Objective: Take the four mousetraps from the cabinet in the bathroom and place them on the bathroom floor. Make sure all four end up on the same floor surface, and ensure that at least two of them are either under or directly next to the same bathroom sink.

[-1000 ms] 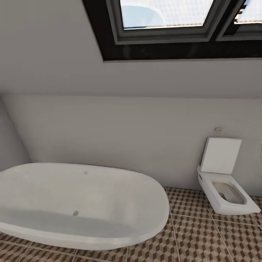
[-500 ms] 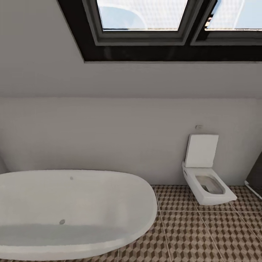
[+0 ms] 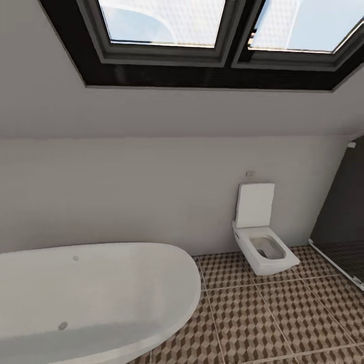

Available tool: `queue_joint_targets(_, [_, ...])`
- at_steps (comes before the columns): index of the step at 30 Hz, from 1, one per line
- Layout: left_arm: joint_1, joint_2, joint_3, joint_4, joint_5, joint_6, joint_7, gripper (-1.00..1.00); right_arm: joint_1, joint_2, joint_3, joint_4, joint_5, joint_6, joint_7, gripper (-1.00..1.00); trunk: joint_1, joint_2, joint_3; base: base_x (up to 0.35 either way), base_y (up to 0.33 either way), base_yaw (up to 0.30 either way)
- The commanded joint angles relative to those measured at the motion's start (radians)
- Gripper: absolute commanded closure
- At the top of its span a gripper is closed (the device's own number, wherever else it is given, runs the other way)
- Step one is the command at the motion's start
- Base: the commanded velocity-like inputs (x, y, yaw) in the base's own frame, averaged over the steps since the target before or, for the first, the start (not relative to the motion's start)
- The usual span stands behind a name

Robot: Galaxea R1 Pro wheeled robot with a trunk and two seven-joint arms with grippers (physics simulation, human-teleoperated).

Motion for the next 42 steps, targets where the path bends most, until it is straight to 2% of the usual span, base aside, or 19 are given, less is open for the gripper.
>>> queue_joint_targets(1, [-0.001, 0.000, -0.009, 0.001, 0.010, -0.004, 0.002, -1.00, -0.002, 0.000, 0.008, 0.003, -0.011, -0.005, 0.004, -1.00, 0.000, -0.001, -0.001, 0.000, 0.000, -0.277])
queue_joint_targets(42, [-0.001, 0.000, -0.009, 0.001, 0.010, -0.005, 0.003, -1.00, -0.002, 0.000, 0.008, 0.003, -0.012, -0.003, 0.004, -1.00, 0.000, -0.001, 0.021, 0.000, 0.000, -0.277])
